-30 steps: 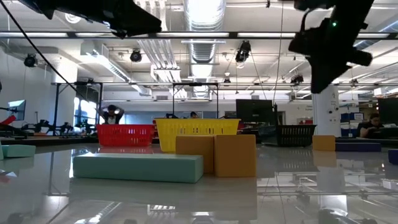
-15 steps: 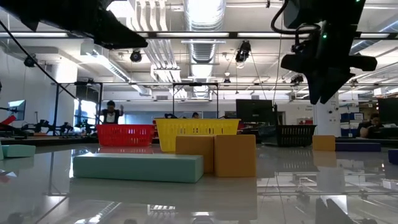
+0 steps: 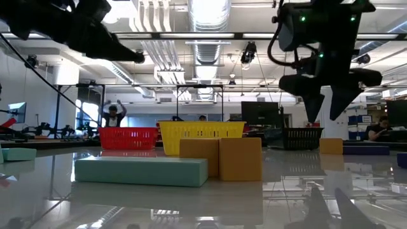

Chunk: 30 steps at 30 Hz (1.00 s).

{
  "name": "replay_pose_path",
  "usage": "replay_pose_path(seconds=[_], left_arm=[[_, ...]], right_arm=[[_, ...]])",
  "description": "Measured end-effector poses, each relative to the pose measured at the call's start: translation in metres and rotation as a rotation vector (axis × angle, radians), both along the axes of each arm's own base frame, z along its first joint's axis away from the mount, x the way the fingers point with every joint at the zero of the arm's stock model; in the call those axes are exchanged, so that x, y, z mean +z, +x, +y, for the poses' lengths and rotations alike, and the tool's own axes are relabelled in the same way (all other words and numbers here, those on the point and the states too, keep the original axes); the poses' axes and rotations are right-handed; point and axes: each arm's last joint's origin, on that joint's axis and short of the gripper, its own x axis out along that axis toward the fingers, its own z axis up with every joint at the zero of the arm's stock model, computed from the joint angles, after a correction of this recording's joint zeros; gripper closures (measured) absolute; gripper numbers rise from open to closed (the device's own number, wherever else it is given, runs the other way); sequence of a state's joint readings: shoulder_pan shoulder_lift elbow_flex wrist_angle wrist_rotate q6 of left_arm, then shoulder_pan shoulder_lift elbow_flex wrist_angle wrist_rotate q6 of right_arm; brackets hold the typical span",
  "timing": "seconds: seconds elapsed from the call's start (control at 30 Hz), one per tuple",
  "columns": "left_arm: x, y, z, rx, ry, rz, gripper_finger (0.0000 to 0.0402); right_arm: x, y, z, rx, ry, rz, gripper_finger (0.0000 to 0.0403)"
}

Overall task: Sort & place blocks by color
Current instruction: Put the orange block into the black bin

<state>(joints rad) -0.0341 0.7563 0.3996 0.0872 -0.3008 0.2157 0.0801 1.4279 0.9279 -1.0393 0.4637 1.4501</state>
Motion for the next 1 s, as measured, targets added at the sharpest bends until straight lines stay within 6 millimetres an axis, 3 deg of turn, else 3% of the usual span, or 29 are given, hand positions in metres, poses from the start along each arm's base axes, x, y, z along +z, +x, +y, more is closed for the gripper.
replay_pose_path(seconds=[0.33,1.0], left_arm=[[0.002,0.0,0.0,0.0,-0.002,-0.023,0.021],[0.006,0.001,0.0,0.0,-0.004,-0.066,0.021]], right_arm=[[-0.023,0.01,0.001,0.029,0.024,0.083,0.015],[-0.035,0.016,0.002,0.018,0.042,0.086,0.0163]])
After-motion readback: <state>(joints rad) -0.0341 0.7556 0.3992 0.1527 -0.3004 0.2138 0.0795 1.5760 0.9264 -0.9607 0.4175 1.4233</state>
